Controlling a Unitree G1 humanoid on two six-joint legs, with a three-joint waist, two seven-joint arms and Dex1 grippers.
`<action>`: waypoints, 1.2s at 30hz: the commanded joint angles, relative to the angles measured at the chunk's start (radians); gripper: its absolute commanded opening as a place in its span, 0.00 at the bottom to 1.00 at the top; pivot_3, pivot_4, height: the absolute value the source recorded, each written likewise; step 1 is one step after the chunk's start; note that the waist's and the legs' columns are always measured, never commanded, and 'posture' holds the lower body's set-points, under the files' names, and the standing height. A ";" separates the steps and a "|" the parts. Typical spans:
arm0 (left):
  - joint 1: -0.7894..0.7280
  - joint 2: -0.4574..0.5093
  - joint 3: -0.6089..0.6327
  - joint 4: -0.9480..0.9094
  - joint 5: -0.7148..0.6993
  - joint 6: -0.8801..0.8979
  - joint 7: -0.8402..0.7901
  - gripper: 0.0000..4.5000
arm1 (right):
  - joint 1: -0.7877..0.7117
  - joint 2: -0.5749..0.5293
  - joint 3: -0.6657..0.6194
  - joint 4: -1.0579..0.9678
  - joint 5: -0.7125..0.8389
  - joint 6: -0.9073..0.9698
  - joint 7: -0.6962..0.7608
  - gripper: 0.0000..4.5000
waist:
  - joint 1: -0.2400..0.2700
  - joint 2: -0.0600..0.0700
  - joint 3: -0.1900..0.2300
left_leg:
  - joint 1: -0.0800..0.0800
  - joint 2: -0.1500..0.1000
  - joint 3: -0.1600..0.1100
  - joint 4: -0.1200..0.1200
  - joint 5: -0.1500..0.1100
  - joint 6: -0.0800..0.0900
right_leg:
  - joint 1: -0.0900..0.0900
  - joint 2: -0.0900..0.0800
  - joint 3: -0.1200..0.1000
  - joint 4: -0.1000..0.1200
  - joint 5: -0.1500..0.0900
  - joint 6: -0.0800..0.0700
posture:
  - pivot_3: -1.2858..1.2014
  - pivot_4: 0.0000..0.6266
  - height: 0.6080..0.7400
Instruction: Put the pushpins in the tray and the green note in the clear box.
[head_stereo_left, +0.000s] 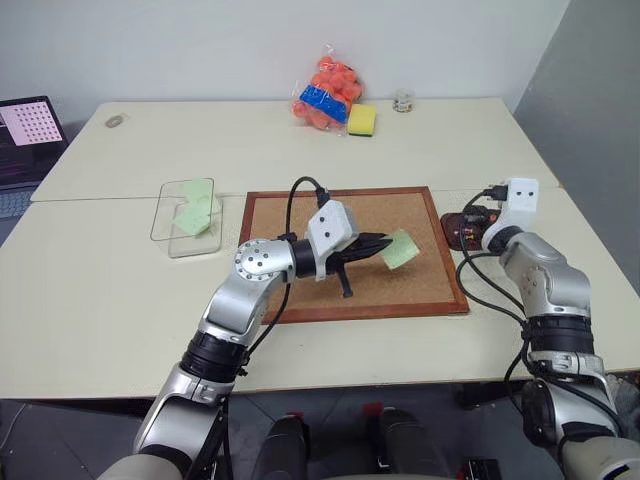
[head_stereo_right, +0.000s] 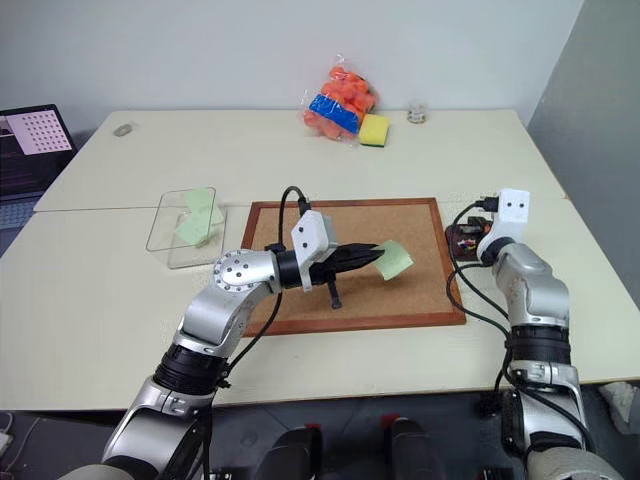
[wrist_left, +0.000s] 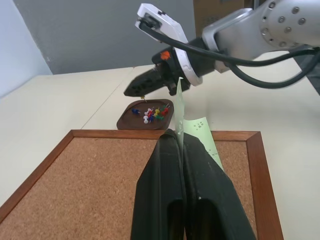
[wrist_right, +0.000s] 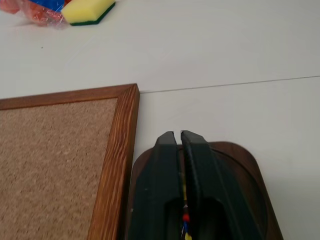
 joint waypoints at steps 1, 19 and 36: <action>0.011 0.008 0.009 -0.057 -0.006 0.005 0.013 0.00 | -0.025 -0.002 -0.030 0.024 0.005 -0.045 -0.011 0.29 | 0.002 0.000 0.000 | 0.000 0.000 0.000 0.000 0.000 0.000 | 0.000 0.000 0.000 0.000 0.000 0.000 | 0.52 0.24 1.00; 0.004 0.028 0.045 -0.058 -0.013 0.035 0.031 0.00 | 0.086 -0.039 0.009 -0.132 0.034 -0.022 0.097 0.99 | 0.002 0.000 0.000 | 0.000 0.000 0.000 0.000 0.000 0.000 | 0.000 0.000 0.000 0.000 0.000 0.001 | 0.52 0.24 1.00; 0.040 0.070 0.449 -0.111 0.114 0.255 0.641 0.00 | 0.178 -0.052 0.254 -0.587 0.170 -0.055 0.491 0.99 | -0.004 0.000 0.000 | 0.000 0.000 -0.002 0.000 0.000 0.000 | 0.000 0.000 -0.001 0.000 -0.003 0.005 | 0.52 0.24 1.00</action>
